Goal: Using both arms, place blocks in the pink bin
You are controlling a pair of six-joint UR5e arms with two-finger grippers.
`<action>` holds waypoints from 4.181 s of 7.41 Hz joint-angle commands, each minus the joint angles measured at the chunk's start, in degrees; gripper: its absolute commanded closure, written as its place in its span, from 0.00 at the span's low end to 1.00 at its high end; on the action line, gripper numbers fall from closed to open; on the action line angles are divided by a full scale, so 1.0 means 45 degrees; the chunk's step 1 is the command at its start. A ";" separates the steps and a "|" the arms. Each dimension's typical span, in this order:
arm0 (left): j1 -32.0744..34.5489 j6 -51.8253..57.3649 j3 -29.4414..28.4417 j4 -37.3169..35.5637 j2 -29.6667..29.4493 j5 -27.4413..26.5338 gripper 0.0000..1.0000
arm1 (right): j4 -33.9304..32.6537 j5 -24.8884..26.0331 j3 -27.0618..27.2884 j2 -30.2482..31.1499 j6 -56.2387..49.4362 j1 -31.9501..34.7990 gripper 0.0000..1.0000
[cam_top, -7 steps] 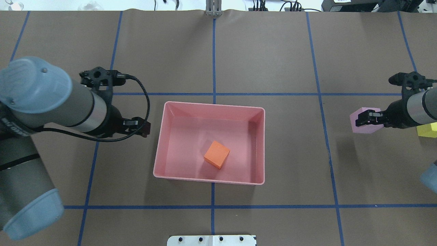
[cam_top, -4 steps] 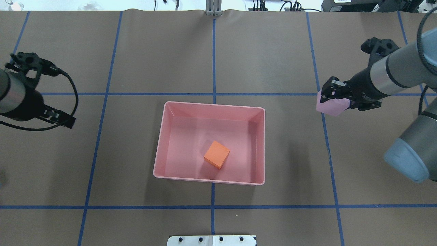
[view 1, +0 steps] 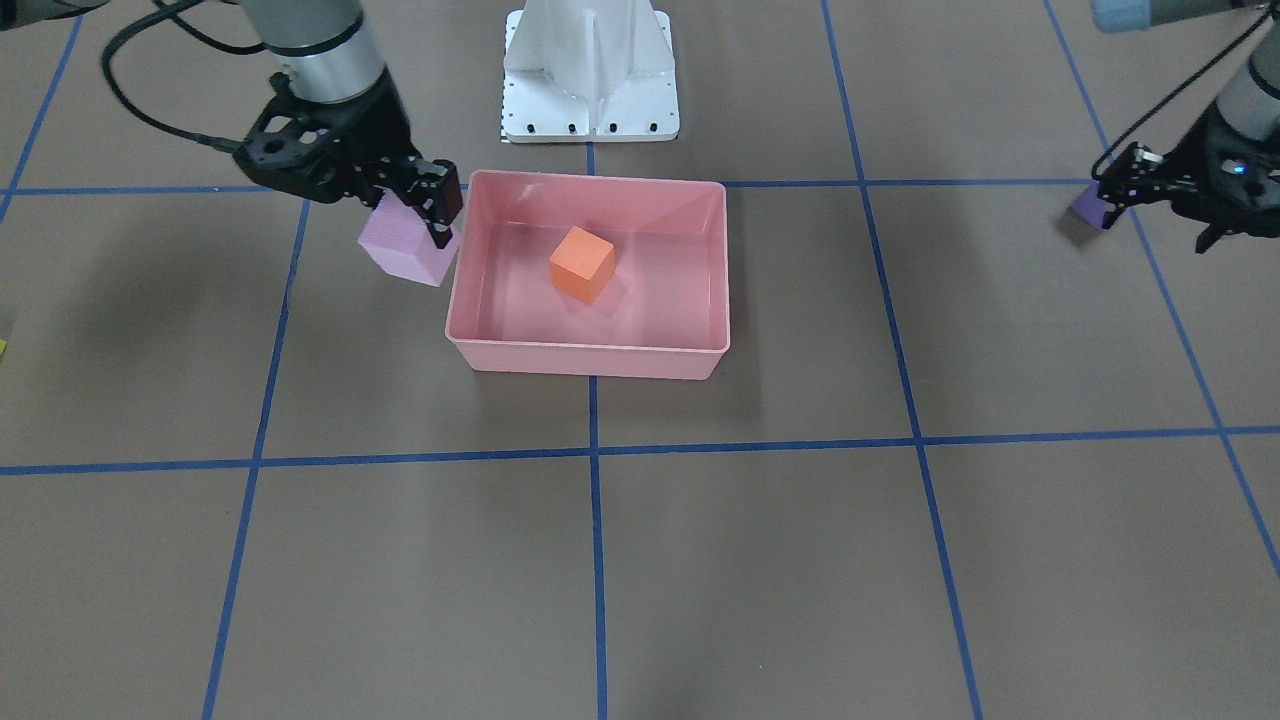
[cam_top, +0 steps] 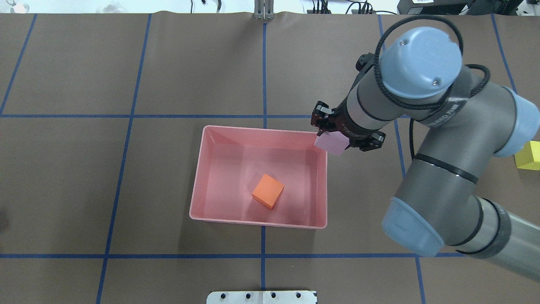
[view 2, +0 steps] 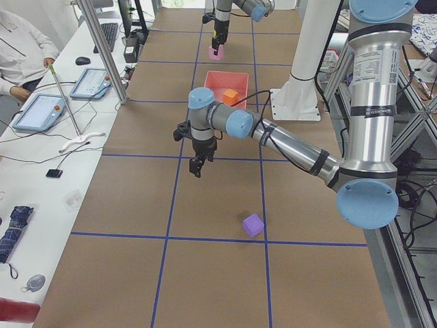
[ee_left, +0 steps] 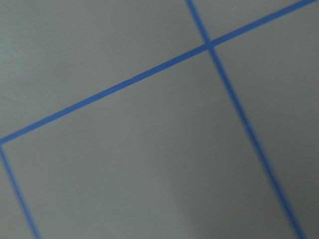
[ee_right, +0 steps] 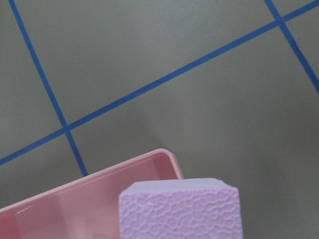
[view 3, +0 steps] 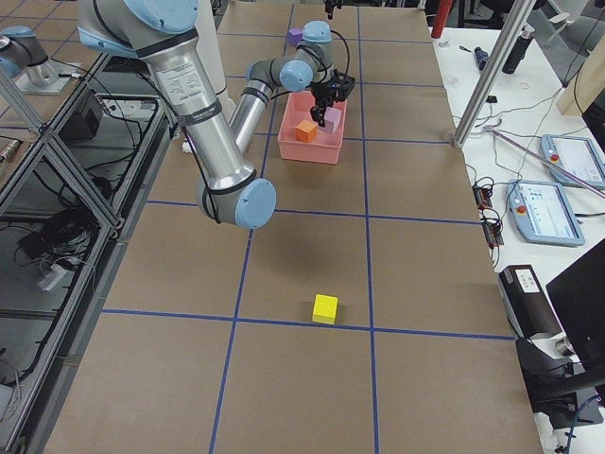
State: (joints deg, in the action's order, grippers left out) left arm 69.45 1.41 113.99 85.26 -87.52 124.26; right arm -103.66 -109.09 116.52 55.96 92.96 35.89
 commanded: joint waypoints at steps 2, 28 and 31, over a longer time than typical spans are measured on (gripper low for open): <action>0.1068 0.1327 -0.3872 0.5540 0.1786 0.1422 0.00 | -0.0225 0.1136 -0.1324 -0.1342 0.0690 -0.0808 0.00; -0.1817 0.0819 -0.4216 1.3904 0.5720 0.2115 0.00 | 0.0939 -0.0875 0.0746 0.3828 -0.6963 0.2473 0.00; -0.2365 0.0819 -0.4528 1.3904 0.5389 0.2074 0.00 | 0.1649 -0.1031 0.0746 0.4419 -0.7044 0.2630 0.00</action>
State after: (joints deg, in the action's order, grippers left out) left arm 59.92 5.11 94.48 147.77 -62.44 133.68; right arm -96.91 -113.58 119.88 75.21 61.48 47.49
